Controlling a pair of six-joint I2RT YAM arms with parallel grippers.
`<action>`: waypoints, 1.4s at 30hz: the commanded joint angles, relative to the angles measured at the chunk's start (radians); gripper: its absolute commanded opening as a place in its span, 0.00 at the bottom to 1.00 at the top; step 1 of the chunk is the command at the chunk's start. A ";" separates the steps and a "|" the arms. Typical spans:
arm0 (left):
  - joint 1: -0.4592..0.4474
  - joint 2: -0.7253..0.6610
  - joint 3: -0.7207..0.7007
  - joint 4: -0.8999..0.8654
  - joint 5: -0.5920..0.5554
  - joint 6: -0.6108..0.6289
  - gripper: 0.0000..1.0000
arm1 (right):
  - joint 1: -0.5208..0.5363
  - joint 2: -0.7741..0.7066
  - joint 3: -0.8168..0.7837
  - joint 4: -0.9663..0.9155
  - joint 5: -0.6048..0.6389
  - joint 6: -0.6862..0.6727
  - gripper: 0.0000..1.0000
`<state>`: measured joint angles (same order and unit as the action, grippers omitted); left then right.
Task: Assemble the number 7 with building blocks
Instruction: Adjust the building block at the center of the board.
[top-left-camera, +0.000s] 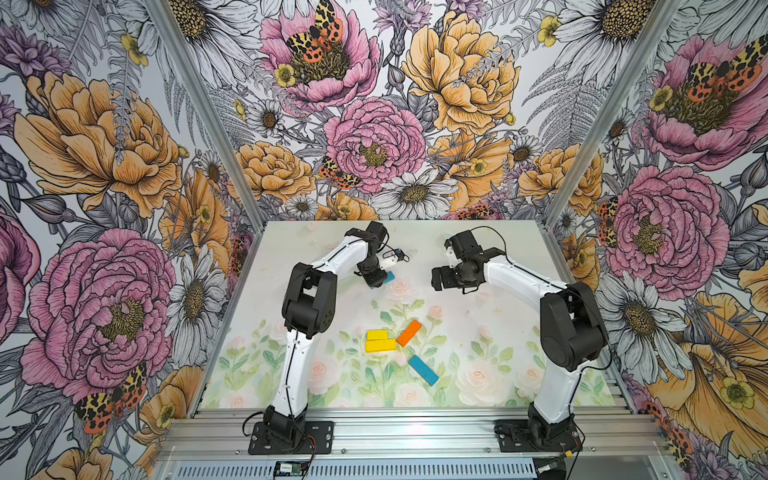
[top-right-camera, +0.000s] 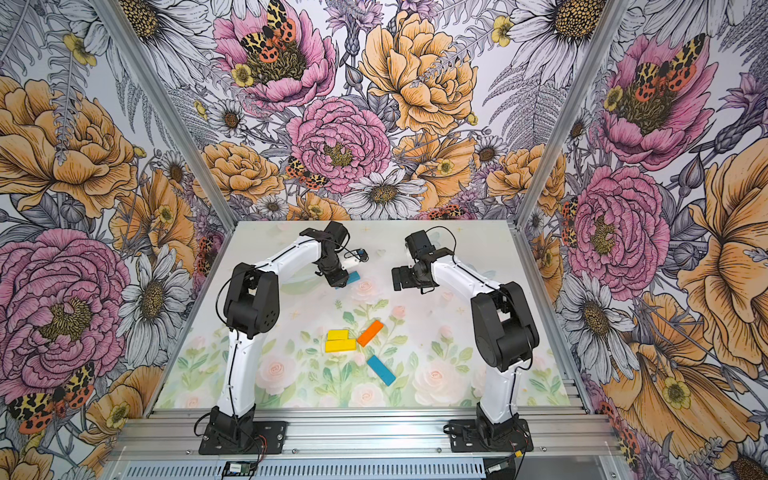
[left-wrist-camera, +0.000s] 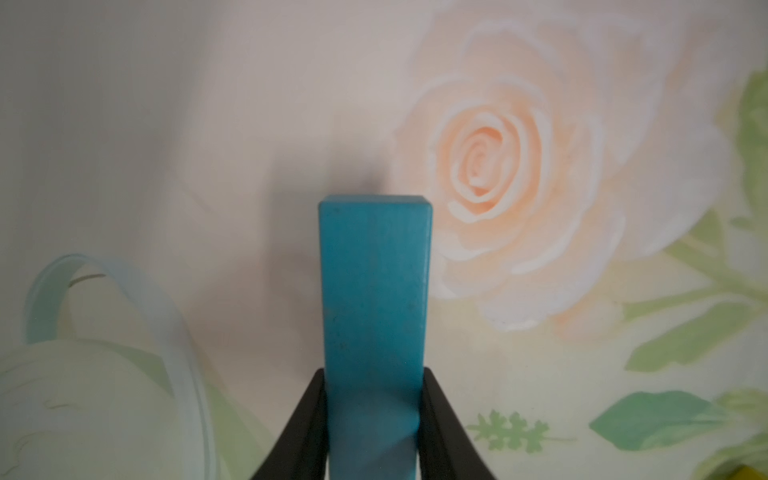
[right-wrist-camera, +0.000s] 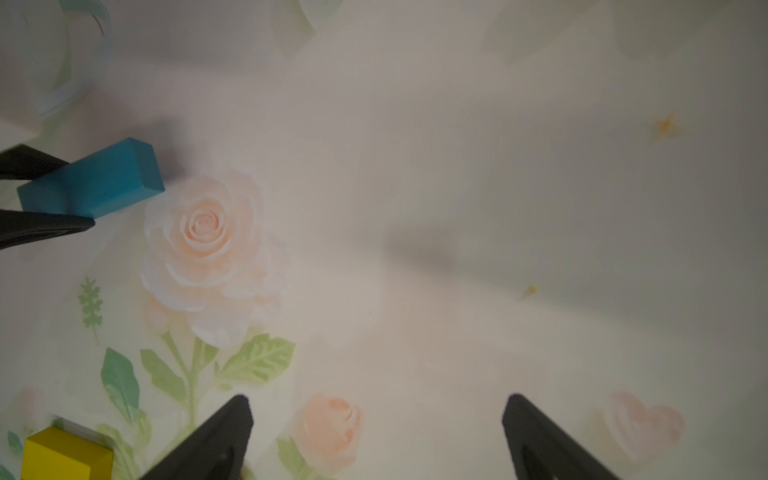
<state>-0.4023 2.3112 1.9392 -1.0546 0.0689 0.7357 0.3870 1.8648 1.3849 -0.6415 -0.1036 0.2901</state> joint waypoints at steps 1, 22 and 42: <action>-0.010 0.030 0.046 -0.025 0.025 0.065 0.22 | 0.001 0.024 0.029 -0.020 -0.010 -0.027 0.98; 0.046 0.105 0.148 -0.025 0.060 0.238 0.31 | -0.003 0.015 0.033 -0.065 -0.067 -0.031 0.97; 0.001 0.063 0.070 0.081 -0.087 0.114 0.67 | -0.003 0.018 0.034 -0.064 -0.065 -0.019 0.97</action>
<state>-0.3935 2.3714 1.9972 -1.0386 0.0814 0.9157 0.3866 1.8675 1.3918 -0.7029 -0.1555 0.2687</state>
